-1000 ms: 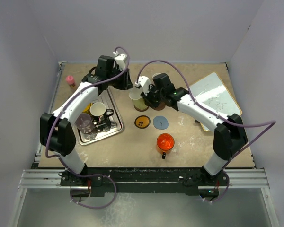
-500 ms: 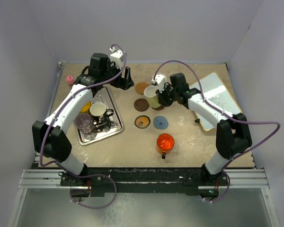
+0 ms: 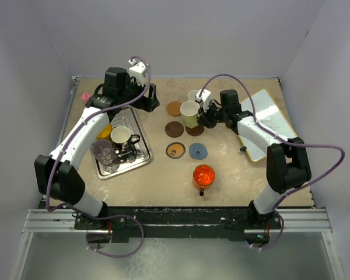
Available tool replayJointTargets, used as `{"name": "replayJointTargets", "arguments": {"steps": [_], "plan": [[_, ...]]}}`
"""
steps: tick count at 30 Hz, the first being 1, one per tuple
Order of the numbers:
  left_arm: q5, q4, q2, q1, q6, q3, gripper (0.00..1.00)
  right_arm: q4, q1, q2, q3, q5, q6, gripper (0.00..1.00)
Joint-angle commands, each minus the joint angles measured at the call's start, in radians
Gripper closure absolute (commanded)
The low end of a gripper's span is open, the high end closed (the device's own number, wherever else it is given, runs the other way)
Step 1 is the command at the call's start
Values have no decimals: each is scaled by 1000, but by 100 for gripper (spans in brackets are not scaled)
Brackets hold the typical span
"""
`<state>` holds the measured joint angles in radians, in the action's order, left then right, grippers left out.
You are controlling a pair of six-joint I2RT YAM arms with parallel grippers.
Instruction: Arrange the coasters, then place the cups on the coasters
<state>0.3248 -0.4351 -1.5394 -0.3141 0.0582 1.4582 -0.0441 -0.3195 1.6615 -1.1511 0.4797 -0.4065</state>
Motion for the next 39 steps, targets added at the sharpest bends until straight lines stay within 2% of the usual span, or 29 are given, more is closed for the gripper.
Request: {"name": "replayJointTargets", "arguments": {"steps": [1,26,36,39], "plan": [[1,46,38,7,-19,-7,16,158,19,4,-15,98,-26,100],[56,73,26,7,-12,-20,16,139,84,101,-36,171,-61,100],[63,70,30,7,-12,-20,16,61,85,133,-92,174,-73,100],[67,71,29,7,-12,-19,16,30,84,143,-115,167,-80,95]]}}
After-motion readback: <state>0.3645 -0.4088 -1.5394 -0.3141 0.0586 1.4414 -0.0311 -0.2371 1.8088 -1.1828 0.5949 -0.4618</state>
